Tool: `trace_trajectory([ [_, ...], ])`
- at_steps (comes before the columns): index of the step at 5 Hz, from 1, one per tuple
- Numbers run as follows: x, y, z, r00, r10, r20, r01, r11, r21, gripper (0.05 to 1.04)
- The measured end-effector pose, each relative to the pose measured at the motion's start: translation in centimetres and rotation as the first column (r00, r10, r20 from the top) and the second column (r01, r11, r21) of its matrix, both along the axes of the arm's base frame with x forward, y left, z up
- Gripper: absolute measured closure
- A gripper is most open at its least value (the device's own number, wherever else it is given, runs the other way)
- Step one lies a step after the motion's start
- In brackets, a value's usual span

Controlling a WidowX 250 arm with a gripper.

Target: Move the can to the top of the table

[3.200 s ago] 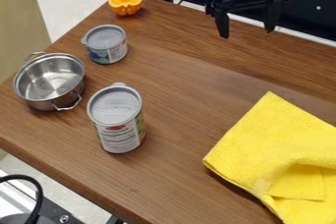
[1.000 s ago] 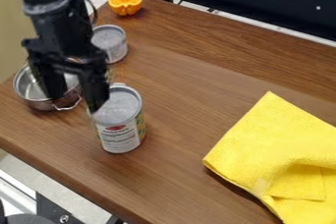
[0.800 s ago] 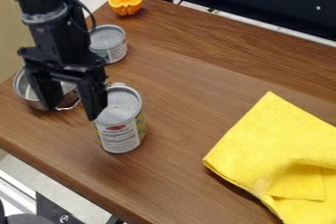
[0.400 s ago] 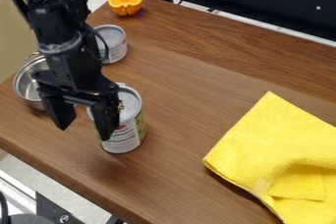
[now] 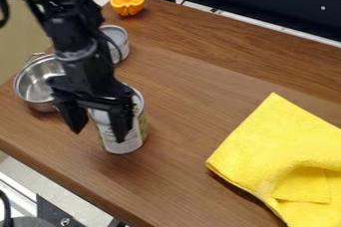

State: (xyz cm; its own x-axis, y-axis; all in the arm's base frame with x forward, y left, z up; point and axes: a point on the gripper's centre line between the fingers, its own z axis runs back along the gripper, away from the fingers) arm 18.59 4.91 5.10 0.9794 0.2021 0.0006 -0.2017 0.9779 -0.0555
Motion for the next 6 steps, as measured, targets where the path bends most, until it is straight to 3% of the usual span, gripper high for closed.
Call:
trace_trajectory([
  [2, 3.1, -0.9, -1.4, 0.999, -0.033, 0.014, 0.032, 0.999, 0.028, 0.087],
  [3, 5.3, -1.4, -1.1, 0.998, -0.030, 0.052, 0.028, 0.999, 0.041, 0.087],
  [5, 11.1, -2.7, -0.8, 0.984, -0.034, 0.177, 0.035, 0.999, -0.003, 0.087],
  [6, 13.6, -3.0, -1.0, 0.971, -0.042, 0.236, 0.040, 0.999, 0.015, 0.087],
])
